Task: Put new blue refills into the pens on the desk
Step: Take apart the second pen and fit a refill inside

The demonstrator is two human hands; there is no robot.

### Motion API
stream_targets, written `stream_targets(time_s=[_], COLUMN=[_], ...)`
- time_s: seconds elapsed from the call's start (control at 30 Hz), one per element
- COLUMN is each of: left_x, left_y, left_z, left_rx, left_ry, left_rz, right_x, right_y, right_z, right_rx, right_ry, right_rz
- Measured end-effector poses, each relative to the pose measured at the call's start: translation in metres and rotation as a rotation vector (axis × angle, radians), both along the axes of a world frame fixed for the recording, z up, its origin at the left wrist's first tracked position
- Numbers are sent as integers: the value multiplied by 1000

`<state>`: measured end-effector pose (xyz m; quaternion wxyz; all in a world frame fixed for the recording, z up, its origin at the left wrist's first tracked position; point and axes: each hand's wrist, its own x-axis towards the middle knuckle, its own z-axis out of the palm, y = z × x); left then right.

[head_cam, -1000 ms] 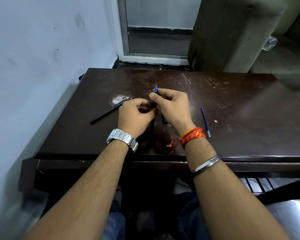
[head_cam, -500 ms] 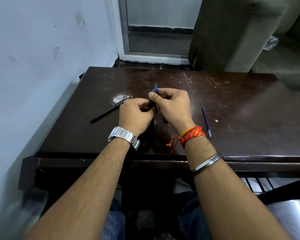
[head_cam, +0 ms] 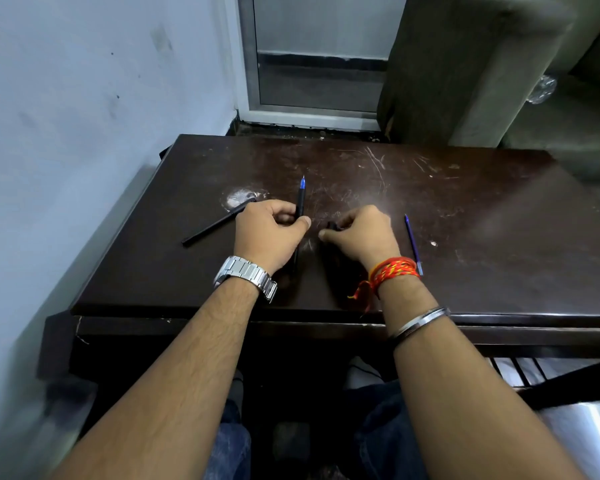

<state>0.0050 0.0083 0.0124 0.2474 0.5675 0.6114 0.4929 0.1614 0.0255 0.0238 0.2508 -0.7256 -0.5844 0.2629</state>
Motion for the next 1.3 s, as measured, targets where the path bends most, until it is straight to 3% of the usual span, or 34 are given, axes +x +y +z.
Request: stream_targets(time_s=[0.13, 0.23, 0.33, 0.53, 0.9, 1.13, 1.3], left_x=[-1, -1, 0, 3, 2, 0, 0], left_y=[0, -1, -2, -7, -9, -6, -5], left_z=[-1, -1, 0, 3, 7, 5, 2], left_rx=[-21, -35, -48, -38, -34, 8, 22], left_ry=[9, 15, 42, 80, 52, -11, -46], left_rz=[-37, -72, -115, -187, -188, -133, -130], right_x=[-8, -14, -18, -20, -22, -25, -28], right_y=[1, 0, 1, 1, 0, -1, 1], right_z=[0, 6, 14, 14, 14, 8, 8], right_rx=[31, 289, 489, 555, 463, 403, 350], right_ry=[-56, 171, 520, 760, 700, 544, 564], right_rz=[4, -88, -109, -73, 1, 151, 211])
